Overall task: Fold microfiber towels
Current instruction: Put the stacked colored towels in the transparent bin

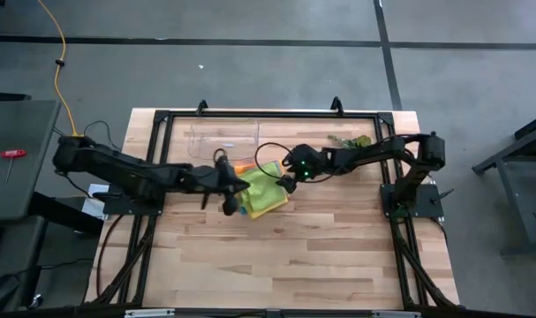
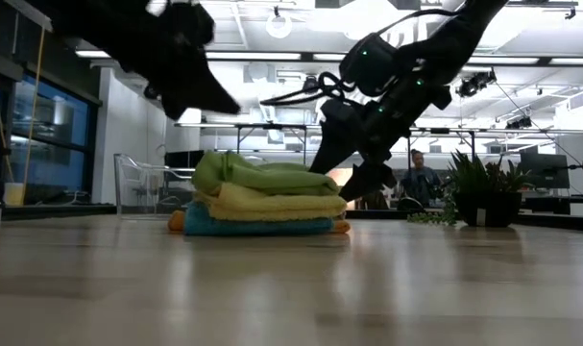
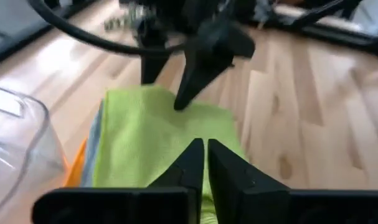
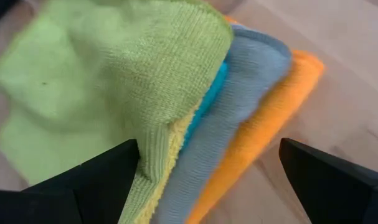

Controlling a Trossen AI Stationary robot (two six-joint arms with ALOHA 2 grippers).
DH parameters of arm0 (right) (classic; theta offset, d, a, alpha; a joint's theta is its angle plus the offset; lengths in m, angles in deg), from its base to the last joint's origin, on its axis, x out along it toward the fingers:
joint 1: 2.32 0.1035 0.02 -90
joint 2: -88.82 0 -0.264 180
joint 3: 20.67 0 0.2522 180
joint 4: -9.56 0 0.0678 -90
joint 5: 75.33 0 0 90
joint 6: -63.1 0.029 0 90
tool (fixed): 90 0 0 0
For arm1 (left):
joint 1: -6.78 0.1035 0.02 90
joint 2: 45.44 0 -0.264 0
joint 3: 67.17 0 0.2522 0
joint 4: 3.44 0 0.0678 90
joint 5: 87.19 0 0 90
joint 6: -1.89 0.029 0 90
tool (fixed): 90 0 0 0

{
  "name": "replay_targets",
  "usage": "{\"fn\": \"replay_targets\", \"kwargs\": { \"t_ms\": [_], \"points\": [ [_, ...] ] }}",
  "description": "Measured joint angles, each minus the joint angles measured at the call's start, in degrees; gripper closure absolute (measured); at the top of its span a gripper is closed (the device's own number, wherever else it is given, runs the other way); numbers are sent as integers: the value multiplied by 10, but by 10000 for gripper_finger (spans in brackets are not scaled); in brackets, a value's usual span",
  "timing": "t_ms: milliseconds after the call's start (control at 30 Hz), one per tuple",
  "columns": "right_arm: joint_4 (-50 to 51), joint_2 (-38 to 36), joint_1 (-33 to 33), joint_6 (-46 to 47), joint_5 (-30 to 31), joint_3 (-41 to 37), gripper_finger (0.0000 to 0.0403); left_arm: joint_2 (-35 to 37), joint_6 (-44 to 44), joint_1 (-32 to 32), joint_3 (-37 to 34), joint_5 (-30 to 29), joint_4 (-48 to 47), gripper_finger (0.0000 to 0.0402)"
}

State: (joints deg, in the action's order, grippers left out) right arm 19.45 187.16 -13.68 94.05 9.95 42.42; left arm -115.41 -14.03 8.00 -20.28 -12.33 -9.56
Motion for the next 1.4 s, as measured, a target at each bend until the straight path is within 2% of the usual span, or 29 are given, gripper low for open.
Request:
{"fn": "replay_targets", "kwargs": {
  "t_ms": [133, 267, 400, 600, 800, 1233, 1400],
  "points": [
    [11, 0, -3, 4, 0, 5, 24, -64, -10, 7, 17, 2, 2, 382],
    [12, 0, -1, 23, -8, 5, 24, -114, -11, 16, 24, 16, 20, 398],
    [11, 0, 2, 26, -9, 5, 24, -159, -14, 27, 24, 19, 40, 397],
    [-4, 39, 2, 55, 3, 5, 24, -225, -15, 44, 24, 32, 42, 401],
    [-85, 84, 5, 95, -6, 6, 25, -247, -12, 49, 25, 30, 46, 401],
    [-159, 115, 27, 128, -30, 6, 26, -266, 0, 73, 25, 35, 63, 401],
    [-167, 116, 31, 151, -50, 5, 60, -267, 1, 73, 24, 34, 69, 402]
  ]
}}
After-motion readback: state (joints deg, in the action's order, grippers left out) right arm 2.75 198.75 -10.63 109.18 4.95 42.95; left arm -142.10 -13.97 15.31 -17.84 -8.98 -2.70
